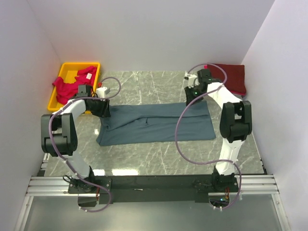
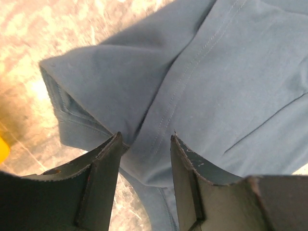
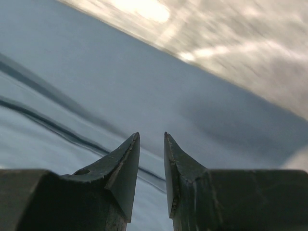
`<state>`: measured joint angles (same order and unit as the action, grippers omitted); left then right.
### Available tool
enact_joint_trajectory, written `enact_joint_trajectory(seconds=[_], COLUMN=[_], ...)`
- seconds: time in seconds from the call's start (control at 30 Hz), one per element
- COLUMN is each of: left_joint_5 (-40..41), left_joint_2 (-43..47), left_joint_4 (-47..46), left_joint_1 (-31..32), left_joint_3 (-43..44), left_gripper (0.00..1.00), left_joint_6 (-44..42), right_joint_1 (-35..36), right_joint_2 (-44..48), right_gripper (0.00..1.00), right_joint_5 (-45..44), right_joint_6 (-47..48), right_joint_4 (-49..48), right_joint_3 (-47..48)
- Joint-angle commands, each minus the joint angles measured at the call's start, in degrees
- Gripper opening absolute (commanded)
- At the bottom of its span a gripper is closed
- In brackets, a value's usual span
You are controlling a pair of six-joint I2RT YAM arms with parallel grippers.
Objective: Fold and stack the t-shirts
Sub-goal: Fold the tshirt
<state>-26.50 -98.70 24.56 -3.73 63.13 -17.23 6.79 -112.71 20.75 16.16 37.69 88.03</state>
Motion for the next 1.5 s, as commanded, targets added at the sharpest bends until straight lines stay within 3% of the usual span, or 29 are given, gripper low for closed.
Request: enact_joint_trajectory(seconds=[0.0, 0.3, 1.03, 1.37, 1.47], left_joint_5=[-1.2, -1.6, 2.5, -2.9, -4.2], left_joint_2=[0.3, 4.9, -6.2, 1.6, 3.6], left_joint_4=[1.1, -1.4, -1.0, 1.8, 2.7], left_joint_1=[-0.1, 0.3, 3.5, 4.9, 5.4], left_joint_3=[1.6, -1.4, 6.0, -0.1, -2.1], left_gripper=[0.5, 0.47, 0.46, 0.22, 0.06], left_joint_6=[-0.6, -1.4, -1.4, -4.5, -4.7], right_joint_1=[2.5, 3.8, 1.1, -1.2, -1.2], right_joint_2=[-1.0, -2.3, -1.1, -1.2, -1.1], right_gripper=[0.34, 0.33, 0.31, 0.3, 0.3], right_joint_5=[2.0, 3.4, 2.1, 1.7, 2.3], right_joint_6=[-2.4, -4.2, -3.6, -3.2, -2.9], right_joint_4=[0.2, -0.1, 0.6, 1.1, 1.5], right_joint_3=[3.6, 3.3, -1.6, -1.9, -1.7])
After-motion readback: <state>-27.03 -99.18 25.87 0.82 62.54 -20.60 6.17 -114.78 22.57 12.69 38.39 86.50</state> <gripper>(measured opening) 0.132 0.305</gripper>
